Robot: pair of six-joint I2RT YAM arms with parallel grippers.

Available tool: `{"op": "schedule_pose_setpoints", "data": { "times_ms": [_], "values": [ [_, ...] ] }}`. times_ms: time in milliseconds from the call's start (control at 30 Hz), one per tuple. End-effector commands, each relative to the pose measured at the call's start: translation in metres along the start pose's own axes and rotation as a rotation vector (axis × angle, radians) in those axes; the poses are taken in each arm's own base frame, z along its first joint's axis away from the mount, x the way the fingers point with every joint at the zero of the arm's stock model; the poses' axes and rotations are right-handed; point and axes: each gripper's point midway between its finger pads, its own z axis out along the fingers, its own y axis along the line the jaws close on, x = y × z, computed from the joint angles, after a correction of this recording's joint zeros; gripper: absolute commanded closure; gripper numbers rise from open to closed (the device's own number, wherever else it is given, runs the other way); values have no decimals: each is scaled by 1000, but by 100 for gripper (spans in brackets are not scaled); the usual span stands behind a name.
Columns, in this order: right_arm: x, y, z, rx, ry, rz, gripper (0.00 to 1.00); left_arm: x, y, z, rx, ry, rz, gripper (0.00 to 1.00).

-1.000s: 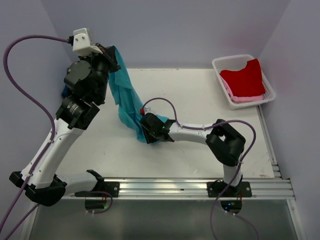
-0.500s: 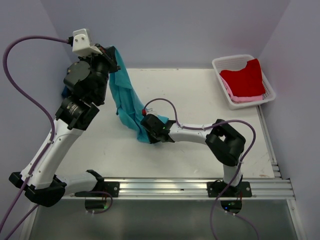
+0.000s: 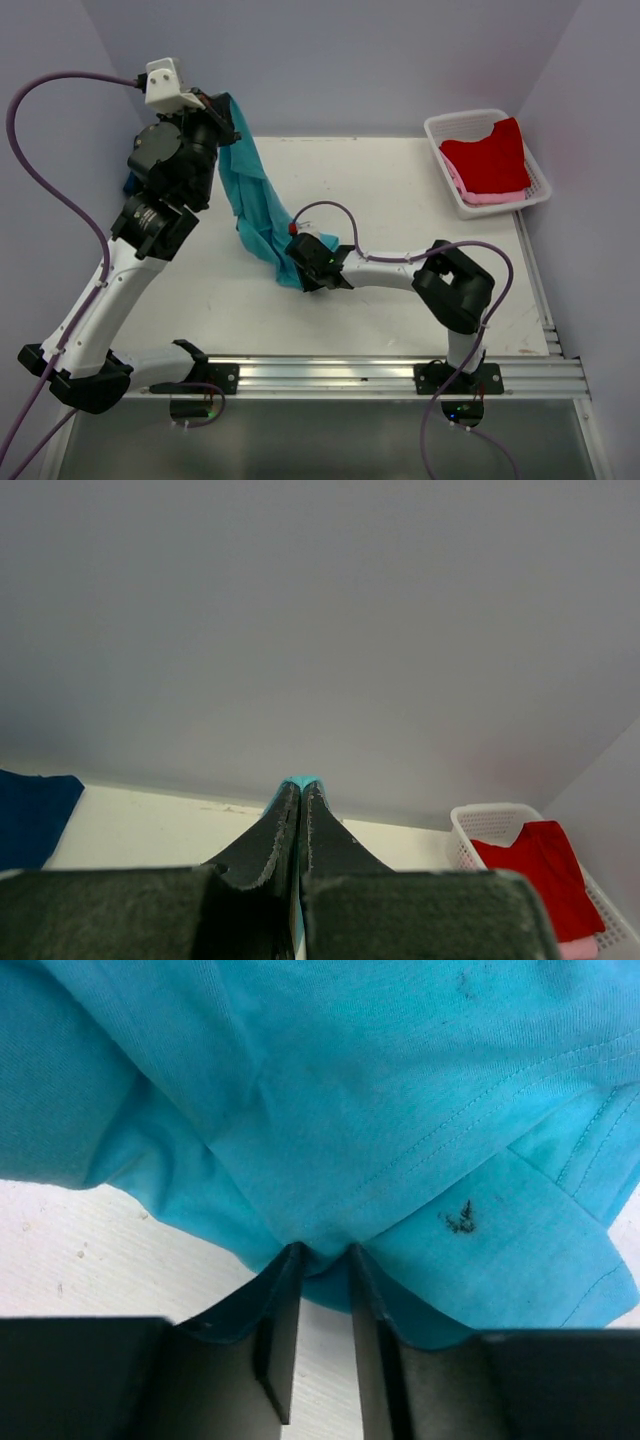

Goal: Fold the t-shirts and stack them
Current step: Flatten the tshirt out

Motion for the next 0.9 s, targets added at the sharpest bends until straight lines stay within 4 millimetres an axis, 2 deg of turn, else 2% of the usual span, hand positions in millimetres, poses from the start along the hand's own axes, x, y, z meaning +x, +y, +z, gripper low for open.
{"op": "schedule_pose_setpoints", "data": {
  "times_ms": [0, 133, 167, 300, 600, 700, 867],
  "values": [
    [-3, 2, -8, -7, -20, 14, 73, -19, 1, -3, -2, -65, -57, 100],
    [0, 0, -6, 4, -9, 5, 93, -18, 1, -3, -2, -63, -57, 100],
    [0, 0, -7, 4, -11, 7, 95, -18, 1, -3, -2, -63, -57, 100],
    [-1, -3, -15, -3, -29, 16, 96, -18, 1, -4, -3, -63, -54, 100],
    [-39, -13, -70, 5, -166, 8, 100, -12, 0, -2, 7, -55, -55, 100],
    [-46, -16, -80, 13, -190, 3, 100, -11, 0, -3, 6, -54, -52, 100],
    [-43, -19, -78, 28, -183, -1, 100, -10, 1, -3, 5, -50, -48, 100]
  ]
}}
